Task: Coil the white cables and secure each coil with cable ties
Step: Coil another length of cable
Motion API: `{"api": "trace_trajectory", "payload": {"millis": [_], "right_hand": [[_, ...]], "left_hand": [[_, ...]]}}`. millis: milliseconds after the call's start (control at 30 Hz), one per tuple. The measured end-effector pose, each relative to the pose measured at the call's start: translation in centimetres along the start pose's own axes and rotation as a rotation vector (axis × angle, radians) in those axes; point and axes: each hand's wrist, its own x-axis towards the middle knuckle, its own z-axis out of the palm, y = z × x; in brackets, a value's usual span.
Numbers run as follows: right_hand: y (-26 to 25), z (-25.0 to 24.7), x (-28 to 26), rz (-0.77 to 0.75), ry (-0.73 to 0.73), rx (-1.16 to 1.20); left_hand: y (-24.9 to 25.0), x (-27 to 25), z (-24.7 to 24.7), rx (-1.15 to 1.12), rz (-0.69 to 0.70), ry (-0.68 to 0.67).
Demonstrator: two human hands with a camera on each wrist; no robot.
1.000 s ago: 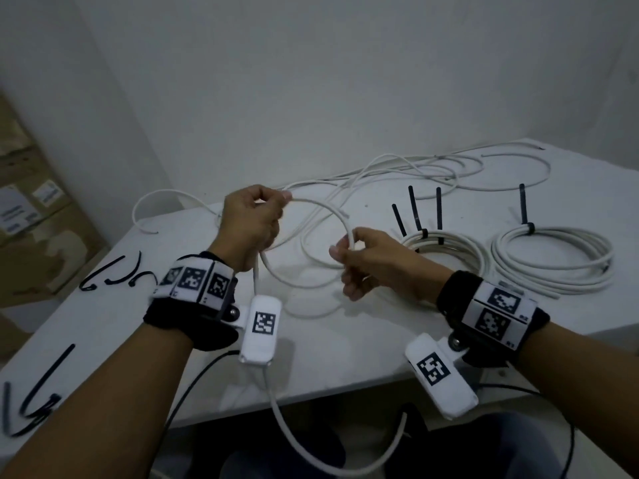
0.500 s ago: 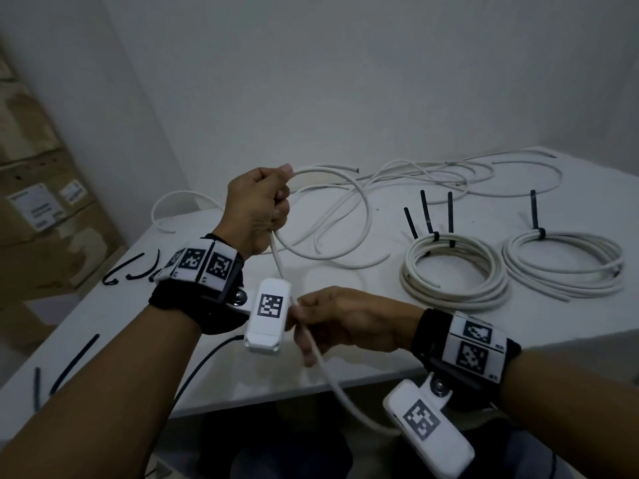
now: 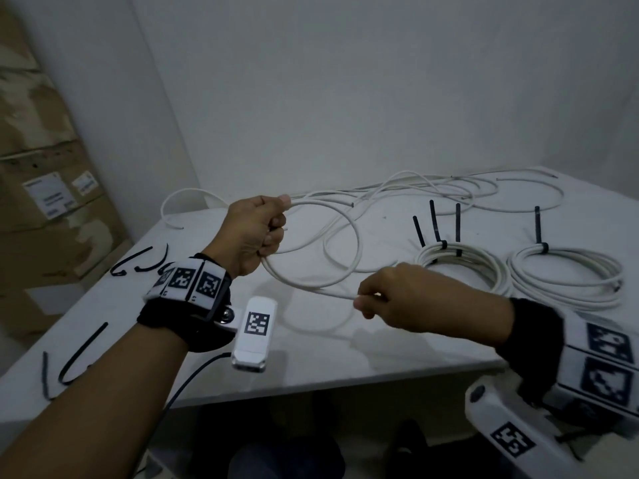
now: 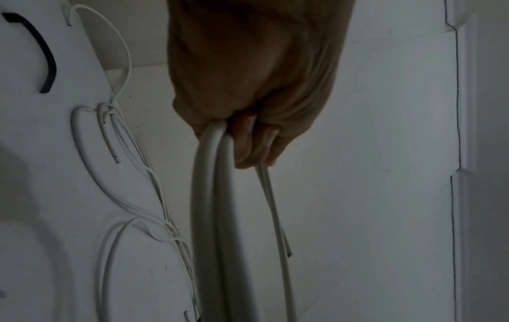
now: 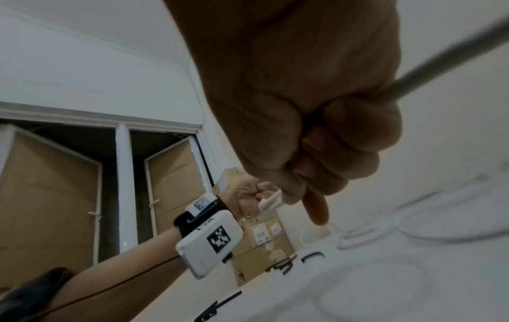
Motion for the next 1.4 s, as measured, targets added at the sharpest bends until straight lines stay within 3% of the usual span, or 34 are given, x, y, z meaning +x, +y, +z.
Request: {"api": "trace_trajectory", "payload": {"millis": [167,300,400,500,567,667,767,800,867,967,1033,1133,1400], "right_hand": [[-1.4,-2.1,-1.1,-0.068,0.19,-0.401],[-1.8,-2.9,-1.7,-0.13,0.297,-0.567],[-1.2,-3.1,-1.6,-0.263,0.395,-0.75],[-0.3,-3.1,-1.4,-0.253,0.497,-0.881],[0.1,-2.8,-1.7,-0.171,0.51,-0.856],[0.6,-1.8,-2.0,-0.068,0.643,-0.668],[1.0,-0.9,-2.0,-0.017,0.633,-0.419],[1.4,-0.7,-2.1,0.012,0.606,-0.25],[2.1,-0.3,-2.1,0.009,0.548,0.309],[1.9,0.7,-1.9,-0.051,0.726,1.221],[1.7,1.0,-1.2,-0.029,0.823,1.466],[2.4,0.6,-0.2,0.047,0.839,1.604],[6.2,1.9,-0.8,0.043,0.634,1.448]], "left_hand": [[0.5,-0.1,0.1,-0.019,0.003,0.009],[0.6,-0.7,0.3,-0.021,0.009,0.006],[0.7,-1.5,0.5,-0.028,0.012,-0.01],[1.0,-2.6,0.8,-0.035,0.029,-0.014],[1.0,-3.2,0.9,-0.041,0.037,-0.017],[0.9,-3.7,1.2,-0.042,0.05,-0.022],[0.8,-4.1,1.5,-0.029,0.055,-0.011],[0.7,-4.1,1.7,-0.023,0.053,-0.01],[0.5,-4.2,1.9,-0.028,0.035,-0.016],[0.4,-3.9,2.7,-0.062,0.0,-0.013],[0.3,-3.6,3.3,-0.055,-0.008,-0.003],[-0.3,-2.9,4.0,-0.042,-0.027,-0.005],[-2.5,-0.8,5.1,0.005,-0.055,-0.04]]}}
